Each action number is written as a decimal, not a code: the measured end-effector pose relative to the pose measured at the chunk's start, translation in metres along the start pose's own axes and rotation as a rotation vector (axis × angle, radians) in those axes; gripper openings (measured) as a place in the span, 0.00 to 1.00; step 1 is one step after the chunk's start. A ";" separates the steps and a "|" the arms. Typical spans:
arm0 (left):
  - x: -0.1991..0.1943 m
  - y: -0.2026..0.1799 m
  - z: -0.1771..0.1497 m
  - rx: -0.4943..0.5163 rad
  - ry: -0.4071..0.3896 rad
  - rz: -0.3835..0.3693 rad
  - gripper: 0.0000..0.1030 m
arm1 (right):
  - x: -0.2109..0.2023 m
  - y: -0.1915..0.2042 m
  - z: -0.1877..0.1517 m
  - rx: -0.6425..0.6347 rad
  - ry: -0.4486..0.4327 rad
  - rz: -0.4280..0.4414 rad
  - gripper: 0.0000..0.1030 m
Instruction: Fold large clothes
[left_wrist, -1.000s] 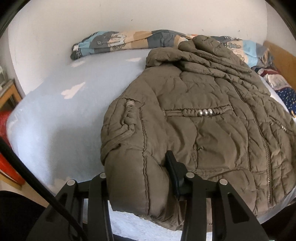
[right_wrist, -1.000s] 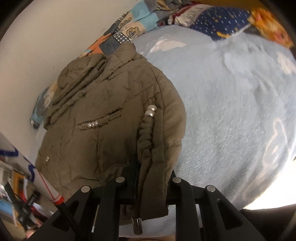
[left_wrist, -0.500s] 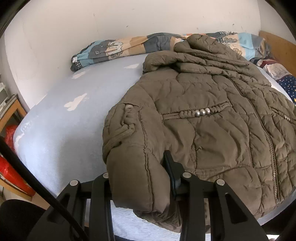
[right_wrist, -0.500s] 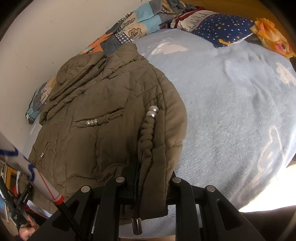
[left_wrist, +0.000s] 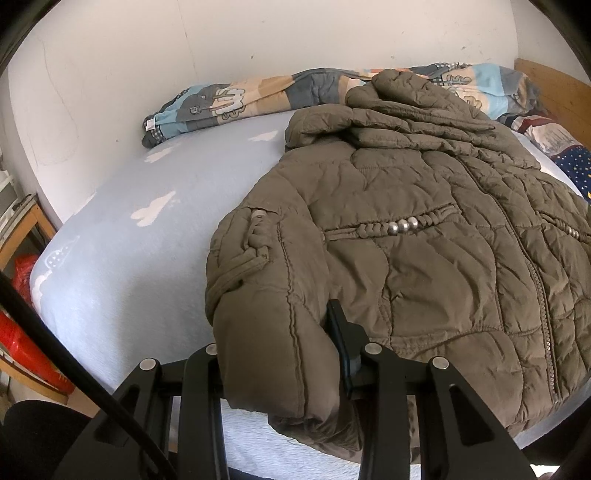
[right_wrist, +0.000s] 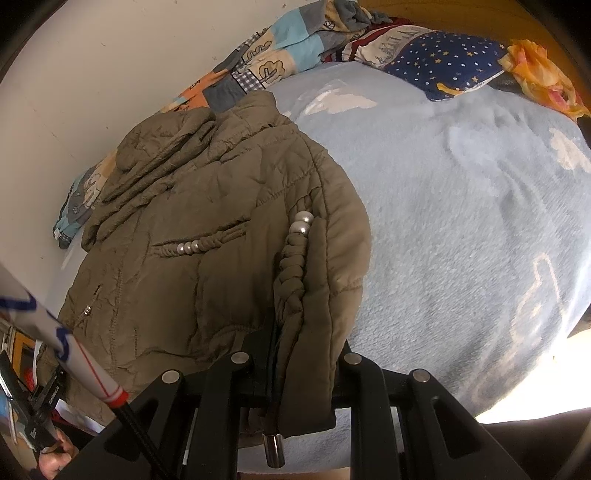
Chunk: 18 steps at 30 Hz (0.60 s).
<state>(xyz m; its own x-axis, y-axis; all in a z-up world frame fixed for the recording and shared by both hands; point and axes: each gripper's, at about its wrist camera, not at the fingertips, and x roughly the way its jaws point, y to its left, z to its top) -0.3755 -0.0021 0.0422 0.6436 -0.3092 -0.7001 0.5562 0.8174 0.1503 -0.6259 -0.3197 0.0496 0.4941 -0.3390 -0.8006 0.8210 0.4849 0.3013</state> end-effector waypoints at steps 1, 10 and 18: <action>-0.001 0.000 0.000 0.002 -0.002 0.001 0.34 | -0.001 0.001 0.000 -0.001 -0.002 0.000 0.18; -0.004 0.002 0.000 0.006 -0.010 0.007 0.33 | -0.014 0.008 -0.002 -0.032 -0.028 0.003 0.18; -0.004 0.006 0.001 -0.003 -0.008 0.012 0.33 | -0.025 0.037 -0.011 -0.170 -0.080 -0.093 0.18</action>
<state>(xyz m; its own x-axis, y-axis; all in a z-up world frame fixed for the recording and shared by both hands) -0.3748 0.0037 0.0464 0.6543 -0.3034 -0.6927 0.5469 0.8225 0.1564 -0.6109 -0.2848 0.0751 0.4453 -0.4478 -0.7754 0.8074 0.5751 0.1315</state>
